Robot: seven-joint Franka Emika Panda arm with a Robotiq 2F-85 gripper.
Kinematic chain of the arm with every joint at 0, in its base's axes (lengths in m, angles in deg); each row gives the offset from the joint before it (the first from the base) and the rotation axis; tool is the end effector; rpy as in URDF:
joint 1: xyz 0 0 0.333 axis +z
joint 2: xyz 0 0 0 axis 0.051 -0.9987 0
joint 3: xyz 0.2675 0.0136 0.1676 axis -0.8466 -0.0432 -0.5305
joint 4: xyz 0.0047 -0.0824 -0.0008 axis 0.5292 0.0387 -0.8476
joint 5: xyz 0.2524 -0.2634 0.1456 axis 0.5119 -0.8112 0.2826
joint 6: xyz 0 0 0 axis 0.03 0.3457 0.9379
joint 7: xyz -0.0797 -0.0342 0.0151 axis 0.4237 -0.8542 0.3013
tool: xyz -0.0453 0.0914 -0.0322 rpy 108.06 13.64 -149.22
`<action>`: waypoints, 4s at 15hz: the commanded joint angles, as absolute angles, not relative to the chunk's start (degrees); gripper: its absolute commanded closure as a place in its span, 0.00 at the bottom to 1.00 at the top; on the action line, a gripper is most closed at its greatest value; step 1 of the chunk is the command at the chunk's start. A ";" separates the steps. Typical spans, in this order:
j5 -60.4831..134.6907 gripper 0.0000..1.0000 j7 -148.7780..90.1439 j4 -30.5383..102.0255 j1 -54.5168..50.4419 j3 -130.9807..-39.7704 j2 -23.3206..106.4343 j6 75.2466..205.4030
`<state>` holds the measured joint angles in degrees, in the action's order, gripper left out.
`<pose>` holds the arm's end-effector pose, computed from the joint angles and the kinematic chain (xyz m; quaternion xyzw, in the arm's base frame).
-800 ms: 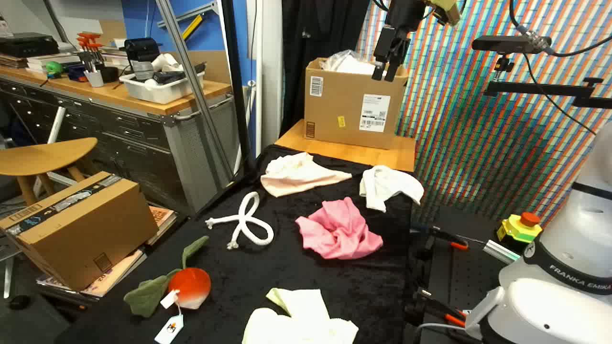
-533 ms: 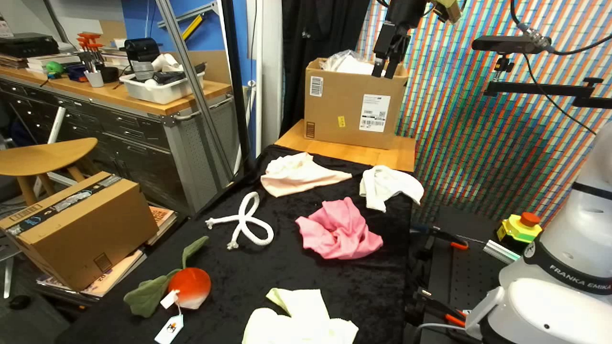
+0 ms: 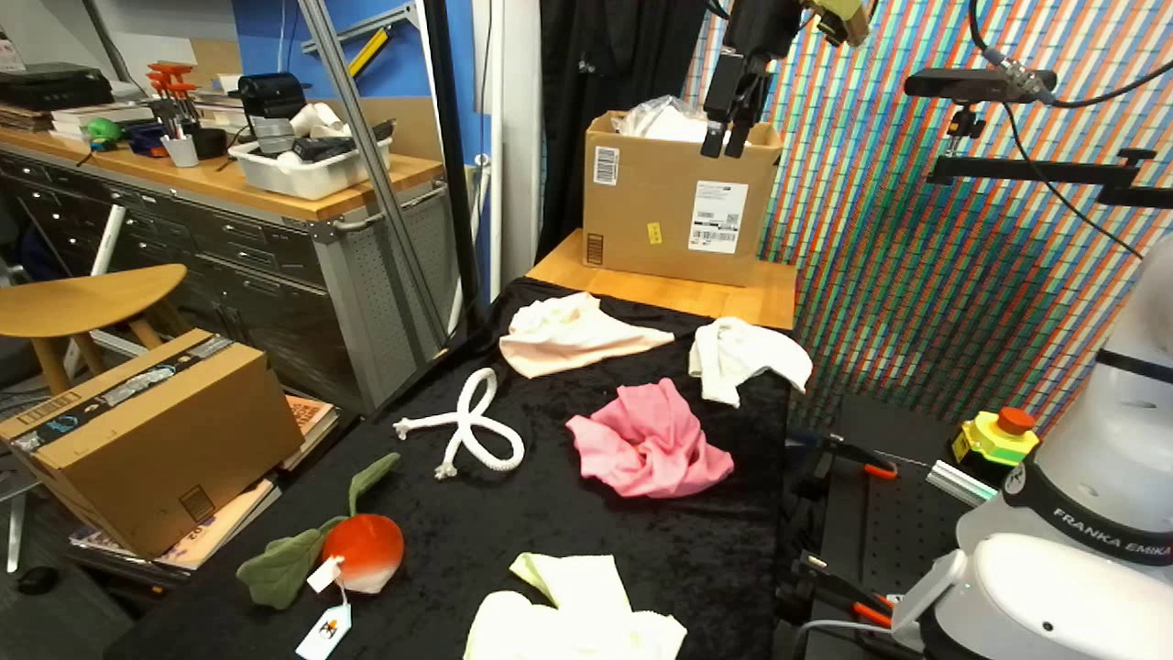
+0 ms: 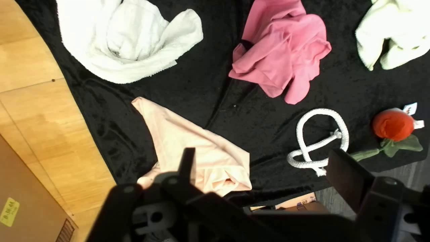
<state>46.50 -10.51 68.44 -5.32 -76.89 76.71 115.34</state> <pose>0.4481 -0.1189 0.5244 -0.9957 0.0184 -0.0443 0.0797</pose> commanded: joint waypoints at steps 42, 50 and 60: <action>52.34 0.00 -54.33 53.68 10.02 -91.96 26.90 167.11; 52.22 0.18 -54.45 52.58 12.31 -88.91 24.66 170.56; 52.54 0.94 -54.25 53.24 12.27 -87.70 25.21 172.88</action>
